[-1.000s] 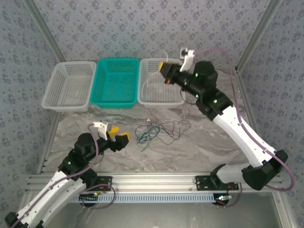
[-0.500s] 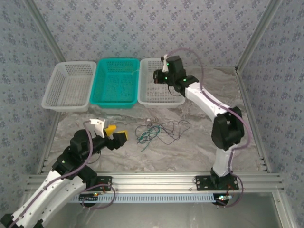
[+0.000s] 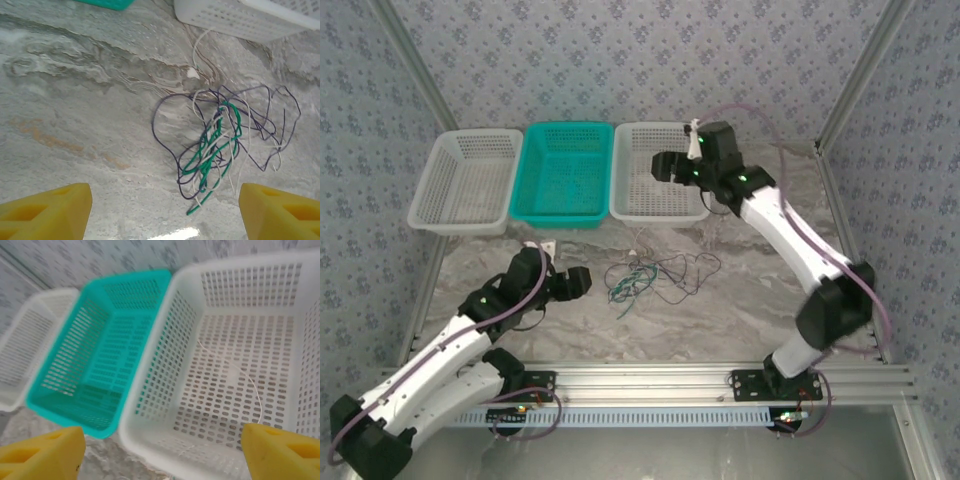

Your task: Untangle the cables

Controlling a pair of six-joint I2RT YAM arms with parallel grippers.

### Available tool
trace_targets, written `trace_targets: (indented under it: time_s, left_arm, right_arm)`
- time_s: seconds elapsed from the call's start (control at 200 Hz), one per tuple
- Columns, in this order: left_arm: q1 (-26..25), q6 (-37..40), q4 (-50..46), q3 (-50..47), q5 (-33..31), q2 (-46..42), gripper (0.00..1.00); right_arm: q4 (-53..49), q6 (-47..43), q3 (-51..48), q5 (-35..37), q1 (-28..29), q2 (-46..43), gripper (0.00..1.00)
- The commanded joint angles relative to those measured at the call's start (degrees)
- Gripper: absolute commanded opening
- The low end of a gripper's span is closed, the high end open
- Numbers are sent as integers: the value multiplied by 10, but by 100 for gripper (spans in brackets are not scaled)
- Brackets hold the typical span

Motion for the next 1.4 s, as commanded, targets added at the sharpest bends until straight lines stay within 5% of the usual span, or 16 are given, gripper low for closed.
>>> trace_targets:
  time_s: [0.0,0.175,0.36,0.64,0.924,1.089,1.399]
  left_arm:
    - [-16,35,51,13,46,28,77]
    - [-52,56,89,35,42,130,72]
    - [-58,90,120,84,52,239,61]
    - [-49,187,118,164,100,389,48]
    - [-35,212,156,156,128,432,42]
    - [-33,205,181,152,136,447,30]
    - [-33,209,189,137,169,455,35]
  right_arm:
    - [-1,-7,-108,35,39,-97,83]
    - [73,82,-334,74,123,-245,78]
    - [139,191,-467,59,193,-258,75]
    - [111,213,-475,93,216,-225,74]
    - [98,219,-480,114,216,-241,74]
    - [91,221,-477,117,217,-242,74]
    - [89,231,-478,123,217,-245,74]
